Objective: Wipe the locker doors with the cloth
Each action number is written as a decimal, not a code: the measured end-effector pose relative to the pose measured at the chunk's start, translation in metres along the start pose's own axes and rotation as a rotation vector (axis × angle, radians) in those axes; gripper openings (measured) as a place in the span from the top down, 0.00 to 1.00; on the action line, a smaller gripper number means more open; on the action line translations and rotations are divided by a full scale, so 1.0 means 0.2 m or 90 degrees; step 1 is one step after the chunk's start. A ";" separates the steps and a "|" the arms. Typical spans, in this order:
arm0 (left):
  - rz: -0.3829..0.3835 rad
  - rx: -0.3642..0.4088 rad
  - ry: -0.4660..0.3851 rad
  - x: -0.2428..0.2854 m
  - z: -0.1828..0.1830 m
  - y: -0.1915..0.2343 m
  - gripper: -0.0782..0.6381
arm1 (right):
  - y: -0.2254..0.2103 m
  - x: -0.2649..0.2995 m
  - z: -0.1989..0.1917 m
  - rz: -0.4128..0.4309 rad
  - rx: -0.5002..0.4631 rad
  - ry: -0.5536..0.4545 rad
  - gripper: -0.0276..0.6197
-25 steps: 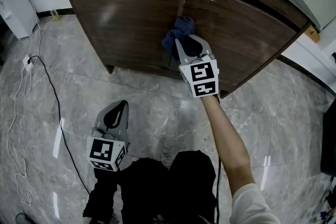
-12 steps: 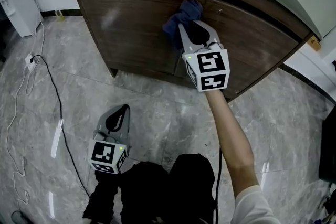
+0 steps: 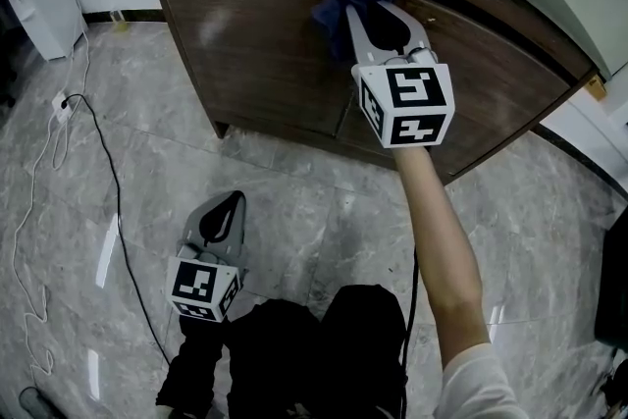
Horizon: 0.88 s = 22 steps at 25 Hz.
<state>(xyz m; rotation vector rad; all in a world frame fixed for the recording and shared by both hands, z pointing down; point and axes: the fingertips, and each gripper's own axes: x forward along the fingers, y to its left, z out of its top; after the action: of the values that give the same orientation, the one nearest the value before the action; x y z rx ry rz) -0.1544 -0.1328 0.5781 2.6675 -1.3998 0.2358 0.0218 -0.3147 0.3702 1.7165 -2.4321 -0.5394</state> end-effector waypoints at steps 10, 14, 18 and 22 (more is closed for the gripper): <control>0.010 -0.007 -0.002 -0.02 -0.01 0.04 0.89 | 0.17 0.03 -0.25 0.032 0.001 0.040 0.84; 0.016 -0.009 -0.001 -0.03 -0.02 0.06 0.89 | 0.24 0.03 -0.39 0.044 -0.006 0.059 0.84; 0.019 -0.014 -0.001 -0.03 -0.03 0.07 0.89 | 0.31 0.03 -0.50 0.055 -0.001 0.076 0.84; 0.024 -0.015 0.002 -0.04 -0.05 0.09 0.89 | 0.39 0.03 -0.64 0.076 0.007 0.104 0.84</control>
<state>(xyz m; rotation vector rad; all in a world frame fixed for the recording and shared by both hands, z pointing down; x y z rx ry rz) -0.1744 -0.1359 0.5863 2.6222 -1.4442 0.2253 -0.0128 -0.3259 0.5152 1.5397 -2.4055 -0.3573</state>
